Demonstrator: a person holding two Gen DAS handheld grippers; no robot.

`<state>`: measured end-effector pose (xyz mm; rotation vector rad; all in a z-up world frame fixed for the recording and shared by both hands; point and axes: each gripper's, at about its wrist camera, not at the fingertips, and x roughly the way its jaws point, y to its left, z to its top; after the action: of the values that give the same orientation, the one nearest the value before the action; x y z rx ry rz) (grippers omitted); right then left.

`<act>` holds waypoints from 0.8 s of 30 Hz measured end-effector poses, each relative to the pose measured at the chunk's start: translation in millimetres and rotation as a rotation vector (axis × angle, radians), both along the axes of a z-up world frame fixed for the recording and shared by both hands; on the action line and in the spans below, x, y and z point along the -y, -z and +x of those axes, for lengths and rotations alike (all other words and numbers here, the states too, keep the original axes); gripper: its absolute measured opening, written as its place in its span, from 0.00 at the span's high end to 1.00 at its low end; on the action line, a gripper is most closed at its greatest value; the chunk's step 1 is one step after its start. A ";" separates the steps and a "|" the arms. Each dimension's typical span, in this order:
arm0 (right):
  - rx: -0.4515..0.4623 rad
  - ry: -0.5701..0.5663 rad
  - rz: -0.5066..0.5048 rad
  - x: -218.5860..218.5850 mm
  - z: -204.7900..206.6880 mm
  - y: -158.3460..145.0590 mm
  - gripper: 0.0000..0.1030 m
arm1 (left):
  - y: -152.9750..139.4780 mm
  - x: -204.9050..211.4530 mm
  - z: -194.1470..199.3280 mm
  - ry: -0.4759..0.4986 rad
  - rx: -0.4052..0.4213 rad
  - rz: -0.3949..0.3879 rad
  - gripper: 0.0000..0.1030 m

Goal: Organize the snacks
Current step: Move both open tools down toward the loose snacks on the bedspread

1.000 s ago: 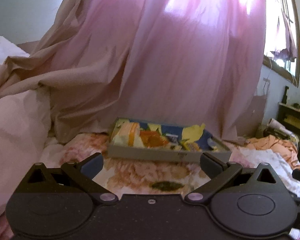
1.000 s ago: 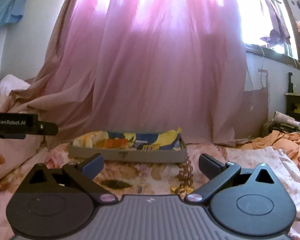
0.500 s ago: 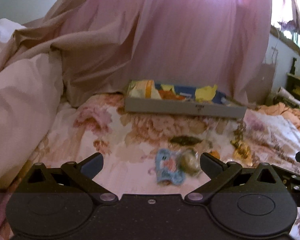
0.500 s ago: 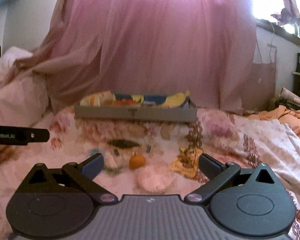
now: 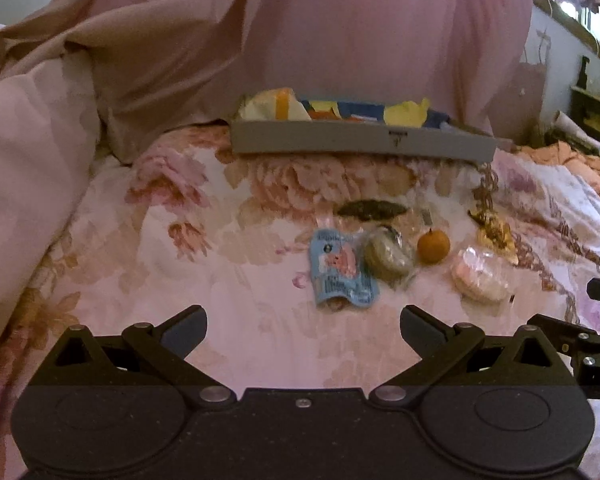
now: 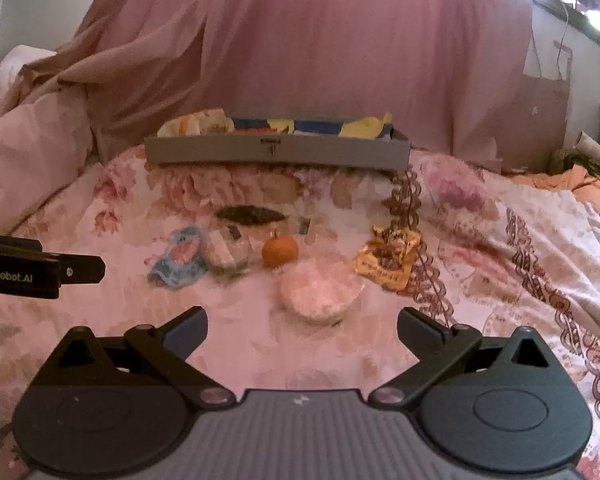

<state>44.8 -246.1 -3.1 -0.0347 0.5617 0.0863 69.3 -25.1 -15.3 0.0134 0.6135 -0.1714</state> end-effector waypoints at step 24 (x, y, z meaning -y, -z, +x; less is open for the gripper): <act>-0.076 0.045 -0.008 12.4 33.2 34.5 0.00 | 23.8 20.2 47.3 0.138 -0.036 0.065 0.01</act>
<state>78.0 -258.5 -37.6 -0.0263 0.6387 0.0412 116.5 -45.3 -39.1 0.1161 0.6544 -0.2856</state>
